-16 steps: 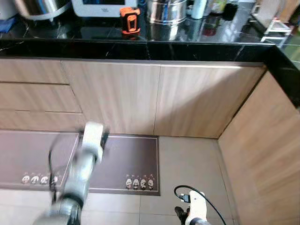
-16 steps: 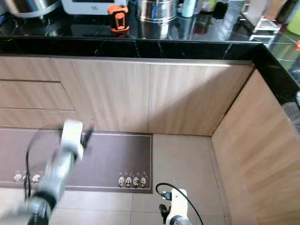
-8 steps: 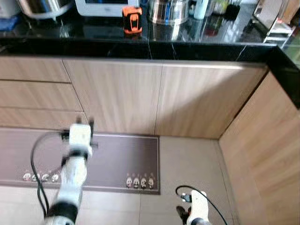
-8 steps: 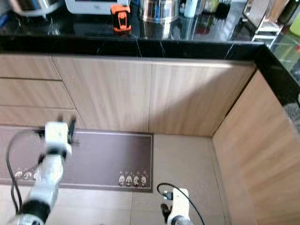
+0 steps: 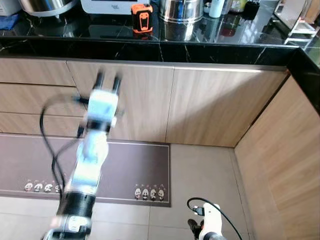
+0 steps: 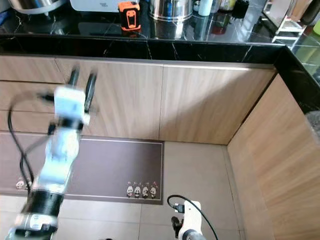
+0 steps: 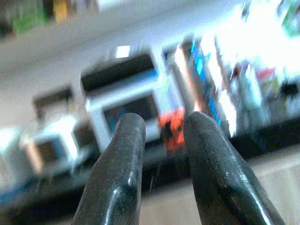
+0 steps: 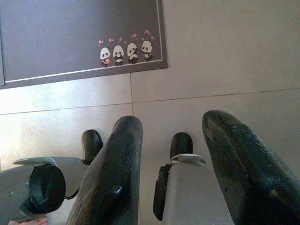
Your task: Kitchen organization
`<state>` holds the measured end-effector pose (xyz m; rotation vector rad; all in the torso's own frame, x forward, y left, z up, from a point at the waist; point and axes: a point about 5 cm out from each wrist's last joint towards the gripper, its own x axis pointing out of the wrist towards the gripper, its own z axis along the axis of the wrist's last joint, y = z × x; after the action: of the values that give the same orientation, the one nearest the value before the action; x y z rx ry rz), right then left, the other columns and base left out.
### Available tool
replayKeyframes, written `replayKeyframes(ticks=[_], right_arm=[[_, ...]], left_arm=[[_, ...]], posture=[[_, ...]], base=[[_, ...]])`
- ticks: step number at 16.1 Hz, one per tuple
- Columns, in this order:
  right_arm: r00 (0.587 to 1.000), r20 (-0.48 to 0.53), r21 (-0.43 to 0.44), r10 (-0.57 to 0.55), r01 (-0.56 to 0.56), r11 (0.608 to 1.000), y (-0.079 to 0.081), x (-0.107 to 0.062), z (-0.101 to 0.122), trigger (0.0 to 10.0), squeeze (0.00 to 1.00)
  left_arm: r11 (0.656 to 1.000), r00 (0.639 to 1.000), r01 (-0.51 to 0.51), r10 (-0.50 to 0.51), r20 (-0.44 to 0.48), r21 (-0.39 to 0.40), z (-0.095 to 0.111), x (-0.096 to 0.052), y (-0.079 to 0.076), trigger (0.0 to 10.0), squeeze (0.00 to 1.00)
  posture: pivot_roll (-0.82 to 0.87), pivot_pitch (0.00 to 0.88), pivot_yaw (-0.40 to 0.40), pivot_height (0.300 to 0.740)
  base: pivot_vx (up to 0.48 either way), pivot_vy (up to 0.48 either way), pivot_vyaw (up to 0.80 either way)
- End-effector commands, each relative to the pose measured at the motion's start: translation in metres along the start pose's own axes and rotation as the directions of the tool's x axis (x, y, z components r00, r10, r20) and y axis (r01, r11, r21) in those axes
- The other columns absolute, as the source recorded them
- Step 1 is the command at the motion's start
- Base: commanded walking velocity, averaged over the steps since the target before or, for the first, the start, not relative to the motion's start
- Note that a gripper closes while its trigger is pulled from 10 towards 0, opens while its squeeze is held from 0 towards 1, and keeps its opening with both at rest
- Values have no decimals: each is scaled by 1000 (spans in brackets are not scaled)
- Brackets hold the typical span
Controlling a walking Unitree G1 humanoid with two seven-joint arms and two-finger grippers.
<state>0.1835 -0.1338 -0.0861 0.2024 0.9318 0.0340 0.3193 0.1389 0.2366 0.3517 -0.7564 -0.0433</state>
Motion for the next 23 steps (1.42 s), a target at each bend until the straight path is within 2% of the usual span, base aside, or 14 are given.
replayKeyframes(ticks=[1,3,5,7,9,10,12,14,15,16,17,18,22,23], right_arm=[[1000,-10,12,-7,7,1000,-1,-1,-5,10000,0],[1000,15,17,-24,24,1000,-25,-4,2,10000,0],[999,20,18,-27,26,999,-27,-5,4,10000,0],[999,18,16,-29,28,999,-27,-4,4,10000,0],[999,17,16,-28,28,999,-27,-4,4,10000,0],[999,18,17,-27,27,1000,-28,-4,4,10000,0],[1000,18,16,-26,26,1000,-28,-4,4,10000,0],[1000,19,16,-25,25,1000,-28,-4,4,10000,0],[1000,18,15,-24,24,1000,-28,-4,4,10000,0],[1000,18,14,-25,25,1000,-28,-5,5,10000,0],[999,18,12,-26,26,1000,-29,-5,5,10000,0],[999,18,8,-26,26,1000,-30,-5,5,10000,0],[1000,20,3,-17,16,1000,-30,-5,6,10000,0],[1000,19,5,-17,17,1000,-30,-5,6,10000,0]], left_arm=[[999,999,27,-27,37,17,10,5,-1,10000,0],[999,995,40,-42,94,25,25,13,2,10000,0],[999,994,45,-47,96,26,31,15,3,10000,0],[998,996,34,-38,-75,-44,0,-2,6,10000,0],[999,966,38,-45,-255,-29,-38,-28,9,10000,0],[999,916,41,-49,-399,-29,-68,-57,11,10000,0],[999,799,26,-46,-599,-42,-103,-108,10,10000,0],[994,566,-39,-58,-822,-98,-133,-181,5,10000,0],[992,459,-81,-52,-887,-100,-139,-212,3,10000,0],[991,390,-97,-50,-919,-96,-141,-232,2,10000,0],[986,285,-134,-59,-957,-101,-141,-263,-2,10000,0],[985,254,-136,-67,-965,-105,-141,-273,-4,10000,0],[989,80,-104,-93,-992,-102,-137,-315,-6,10000,0],[989,70,-105,-94,-993,-101,-137,-318,-6,10000,0]], posture=[[22,109,-28,740],[25,107,-26,740],[32,106,-26,740],[29,102,-25,740],[29,102,-24,740],[31,103,-24,740],[30,103,-24,740],[31,105,-26,740],[27,108,-29,740],[24,106,-33,740],[25,111,-37,740],[34,111,-42,740],[24,110,-44,740],[26,110,-45,740]], base=[[0,0,0],[0,0,0],[0,0,0],[0,0,0],[0,0,0],[0,0,0],[0,0,0],[0,0,0],[0,0,0],[0,0,0],[0,0,0],[0,0,0],[0,0,0],[0,0,0]])
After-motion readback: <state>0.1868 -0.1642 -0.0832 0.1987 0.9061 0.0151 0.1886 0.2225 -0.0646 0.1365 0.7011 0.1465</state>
